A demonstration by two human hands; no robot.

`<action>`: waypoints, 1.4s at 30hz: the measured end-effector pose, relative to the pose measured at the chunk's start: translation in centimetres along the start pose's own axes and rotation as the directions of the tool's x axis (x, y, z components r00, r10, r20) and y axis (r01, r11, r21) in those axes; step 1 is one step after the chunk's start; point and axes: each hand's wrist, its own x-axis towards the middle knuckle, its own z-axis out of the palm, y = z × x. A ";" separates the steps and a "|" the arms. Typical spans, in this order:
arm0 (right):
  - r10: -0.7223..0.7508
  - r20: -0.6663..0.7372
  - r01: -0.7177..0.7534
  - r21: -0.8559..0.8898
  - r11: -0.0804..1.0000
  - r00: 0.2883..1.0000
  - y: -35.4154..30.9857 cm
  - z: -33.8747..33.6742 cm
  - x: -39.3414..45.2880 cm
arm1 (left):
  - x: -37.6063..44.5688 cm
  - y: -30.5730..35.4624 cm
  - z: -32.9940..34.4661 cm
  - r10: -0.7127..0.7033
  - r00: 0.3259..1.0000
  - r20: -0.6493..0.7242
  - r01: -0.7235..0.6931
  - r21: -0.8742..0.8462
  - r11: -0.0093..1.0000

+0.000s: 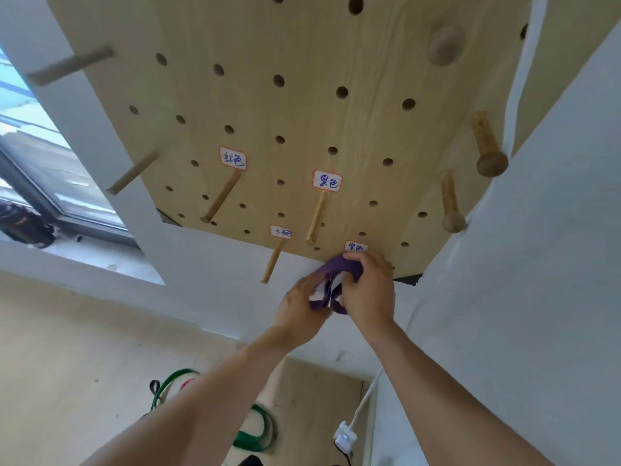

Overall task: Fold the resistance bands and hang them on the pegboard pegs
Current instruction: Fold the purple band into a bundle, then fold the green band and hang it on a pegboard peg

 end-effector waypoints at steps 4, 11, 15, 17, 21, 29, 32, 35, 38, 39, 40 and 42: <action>-0.229 0.093 0.216 0.125 0.968 0.969 -3.4 1.0 -3.8 | -3.4 -3.7 -1.3 -0.178 0.983 -0.050 0.174 -0.075 0.982; -0.243 0.670 0.328 0.000 0.945 0.701 -6.0 7.4 -11.2 | -9.8 -11.5 -6.0 -0.382 0.918 -0.109 0.374 -0.091 0.923; -0.204 0.728 0.310 -0.013 0.951 0.655 -7.3 10.6 -14.3 | -12.7 -15.2 -9.0 -0.467 0.874 -0.134 0.444 -0.170 0.880; -0.176 0.746 0.288 -0.022 0.957 0.643 -8.2 12.3 -15.7 | -13.9 -17.1 -10.6 -0.475 0.870 -0.133 0.449 -0.186 0.874; -0.115 0.740 0.199 -0.026 0.980 0.663 -10.5 16.8 -19.2 | -16.7 -21.5 -14.0 -0.464 0.882 -0.087 0.437 -0.218 0.872; 0.182 0.727 -0.212 -0.051 0.976 0.662 -10.9 27.7 -26.7 | -20.7 -31.4 -20.2 -0.527 0.850 -0.027 0.511 -0.202 0.835; 0.306 0.722 -0.317 -0.126 0.940 0.621 -8.3 31.1 -28.3 | -20.5 -34.2 -20.7 -0.560 0.829 -0.007 0.551 -0.166 0.818; 0.340 0.739 -0.340 -0.159 0.927 0.581 -5.4 35.0 -29.0 | -19.3 -37.9 -19.5 -0.591 0.807 -0.005 0.583 -0.155 0.798; 0.357 0.747 -0.327 -0.196 0.924 0.561 -1.3 40.5 -29.1 | -17.7 -43.3 -16.3 -0.601 0.799 -0.026 0.593 -0.140 0.793; 0.362 0.755 -0.318 -0.213 0.924 0.546 0.5 42.8 -29.2 | -17.1 -45.7 -14.9 -0.601 0.799 -0.031 0.592 -0.137 0.794; 0.360 0.768 -0.302 -0.226 0.926 0.530 2.3 45.1 -29.2 | -16.5 -48.0 -13.4 -0.595 0.803 -0.032 0.586 -0.137 0.799; 0.344 0.787 -0.245 -0.250 0.937 0.512 6.5 49.8 -29.7 | -15.8 -53.1 -10.5 -0.587 0.809 -0.027 0.581 -0.120 0.805</action>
